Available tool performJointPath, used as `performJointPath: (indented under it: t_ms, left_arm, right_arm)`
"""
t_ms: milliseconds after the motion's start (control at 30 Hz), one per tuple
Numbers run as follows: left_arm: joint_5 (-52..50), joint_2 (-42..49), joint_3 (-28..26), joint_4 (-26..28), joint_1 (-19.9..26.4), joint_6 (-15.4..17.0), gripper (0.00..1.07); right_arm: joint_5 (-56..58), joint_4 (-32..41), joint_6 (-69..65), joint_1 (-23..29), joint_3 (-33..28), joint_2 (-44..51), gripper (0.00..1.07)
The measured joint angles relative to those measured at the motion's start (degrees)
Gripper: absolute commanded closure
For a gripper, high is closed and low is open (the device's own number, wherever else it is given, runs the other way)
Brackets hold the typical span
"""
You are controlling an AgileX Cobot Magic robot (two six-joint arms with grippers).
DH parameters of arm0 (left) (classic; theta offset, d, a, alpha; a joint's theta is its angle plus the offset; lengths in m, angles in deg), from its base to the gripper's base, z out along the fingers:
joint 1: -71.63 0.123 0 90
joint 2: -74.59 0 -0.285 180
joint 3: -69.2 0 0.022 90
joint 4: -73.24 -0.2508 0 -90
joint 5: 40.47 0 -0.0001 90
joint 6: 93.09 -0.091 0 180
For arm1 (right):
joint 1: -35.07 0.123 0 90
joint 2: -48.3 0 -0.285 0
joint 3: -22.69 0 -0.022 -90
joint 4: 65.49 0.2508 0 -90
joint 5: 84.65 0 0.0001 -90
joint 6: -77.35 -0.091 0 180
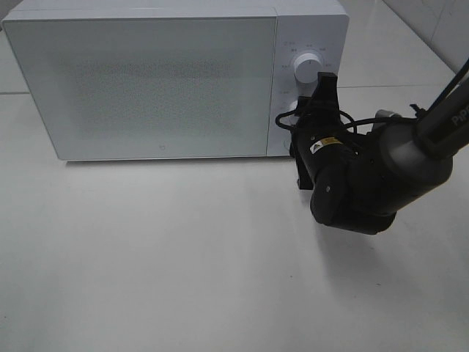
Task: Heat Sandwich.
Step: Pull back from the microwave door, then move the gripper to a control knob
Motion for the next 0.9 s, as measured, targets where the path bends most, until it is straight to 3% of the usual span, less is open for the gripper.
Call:
performJointPath:
  t_ms: [667,900]
  left_arm:
    - [0.0,0.0,0.0,0.0,0.0,0.0,0.08]
    - [0.0,0.0,0.0,0.0,0.0,0.0,0.08]
  right_arm:
    - [-0.06,0.17,-2.06,0.0,0.0,0.0,0.96]
    - [-0.29,1.26,0.92,0.17,0.0,0.0,0.79]
